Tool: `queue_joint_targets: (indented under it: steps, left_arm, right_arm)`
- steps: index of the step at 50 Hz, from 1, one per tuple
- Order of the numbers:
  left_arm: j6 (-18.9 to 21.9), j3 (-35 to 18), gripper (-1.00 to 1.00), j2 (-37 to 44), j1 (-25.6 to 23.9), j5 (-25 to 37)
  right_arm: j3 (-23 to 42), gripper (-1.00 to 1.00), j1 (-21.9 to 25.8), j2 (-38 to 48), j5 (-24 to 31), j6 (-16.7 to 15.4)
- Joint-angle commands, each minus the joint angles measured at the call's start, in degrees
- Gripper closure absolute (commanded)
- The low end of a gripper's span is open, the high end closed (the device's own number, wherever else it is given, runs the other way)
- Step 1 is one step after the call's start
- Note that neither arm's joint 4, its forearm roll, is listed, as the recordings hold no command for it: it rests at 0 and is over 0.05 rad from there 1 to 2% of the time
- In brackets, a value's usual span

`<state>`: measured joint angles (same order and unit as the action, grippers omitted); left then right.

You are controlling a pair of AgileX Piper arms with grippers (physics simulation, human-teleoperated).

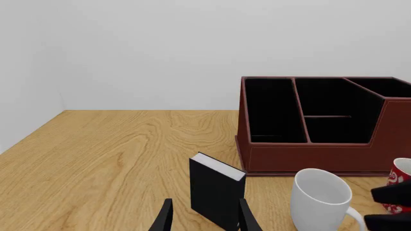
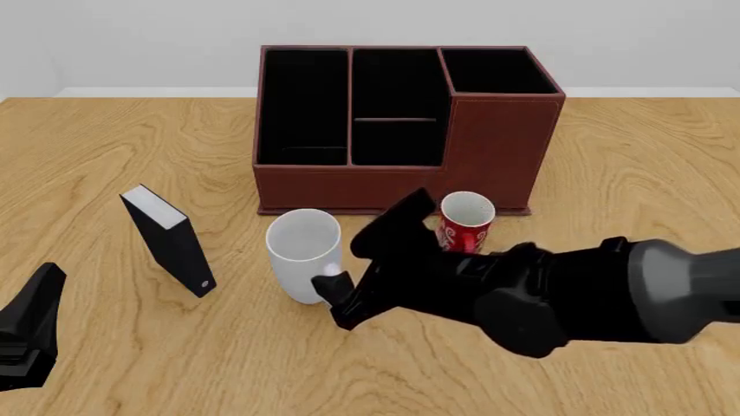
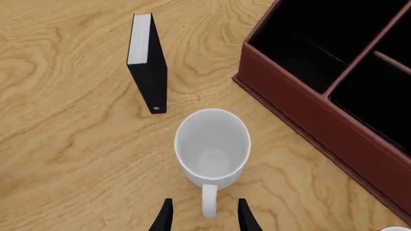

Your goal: Pick up the white mug and place it to the right of the caddy.

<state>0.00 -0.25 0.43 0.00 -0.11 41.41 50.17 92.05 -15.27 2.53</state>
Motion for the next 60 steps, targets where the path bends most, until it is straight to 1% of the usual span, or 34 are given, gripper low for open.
queue_joint_targets:
  steps: [1, 29, 60]
  left_arm:
    - [0.0, 0.0, -1.0, 0.0, 0.0, 0.0]
    - [0.0, 0.0, -1.0, 0.0, 0.0, 0.0]
    - [0.0, 0.0, -1.0, 0.0, 0.0, 0.0]
  right_arm:
    - [-0.17, -1.0, -0.44, 1.73, -1.02, 0.4]
    - [-0.54, -1.0, -1.31, 6.32, -4.04, 1.92]
    - [0.77, -1.0, -0.79, 9.5, -5.03, 3.0]
